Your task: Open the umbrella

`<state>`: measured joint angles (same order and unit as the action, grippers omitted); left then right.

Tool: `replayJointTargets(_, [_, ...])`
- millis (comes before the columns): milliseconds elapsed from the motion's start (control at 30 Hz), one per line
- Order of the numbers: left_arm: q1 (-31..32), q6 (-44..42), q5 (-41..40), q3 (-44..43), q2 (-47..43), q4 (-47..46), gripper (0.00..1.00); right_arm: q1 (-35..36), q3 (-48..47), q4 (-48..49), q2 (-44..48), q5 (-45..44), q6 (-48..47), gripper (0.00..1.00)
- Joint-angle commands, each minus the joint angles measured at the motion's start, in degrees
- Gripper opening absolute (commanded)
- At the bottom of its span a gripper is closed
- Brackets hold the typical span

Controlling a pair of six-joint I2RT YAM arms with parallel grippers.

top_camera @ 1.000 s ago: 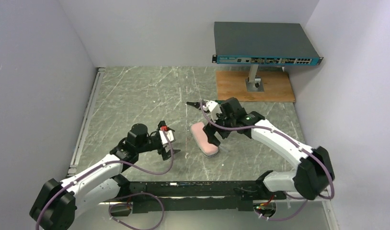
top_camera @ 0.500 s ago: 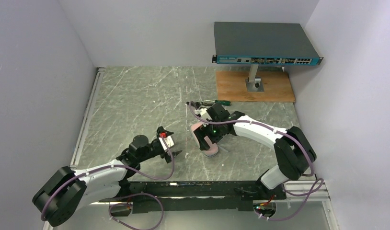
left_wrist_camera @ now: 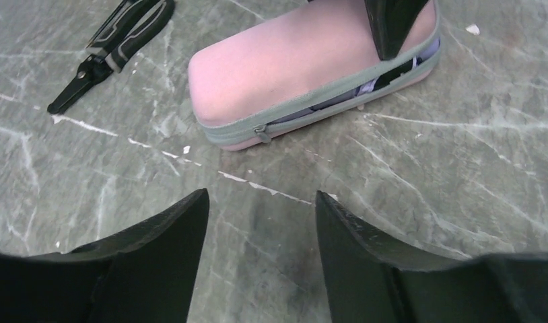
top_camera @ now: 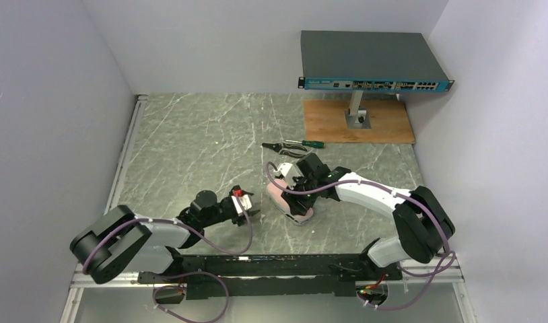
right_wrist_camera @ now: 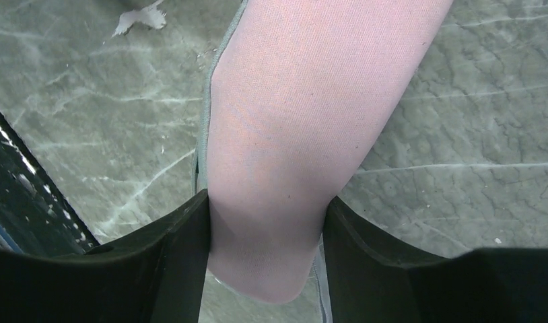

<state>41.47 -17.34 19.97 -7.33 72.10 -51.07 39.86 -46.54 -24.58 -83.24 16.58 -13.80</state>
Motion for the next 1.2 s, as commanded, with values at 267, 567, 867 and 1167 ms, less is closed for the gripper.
replayJointTargets(267, [5.88,8.02,-5.83,-5.77,12.5,-9.68,0.39,0.4,2.62,-1.18,0.94,-0.19,-3.63,0.36])
replayJointTargets(567, [6.76,12.5,-9.04,-10.31,21.32,-13.3,0.31,0.39,1.54,-1.53,-1.15,-0.12,-2.81,0.35])
replayJointTargets(867, [7.57,15.07,-14.62,-13.39,28.03,-17.07,0.3,0.4,1.45,-2.09,-0.95,1.65,-3.61,0.33])
replayJointTargets(1167, [7.59,16.37,-19.79,-14.4,26.92,-15.69,0.0,0.33,1.3,-4.2,-2.36,2.73,-7.29,0.14])
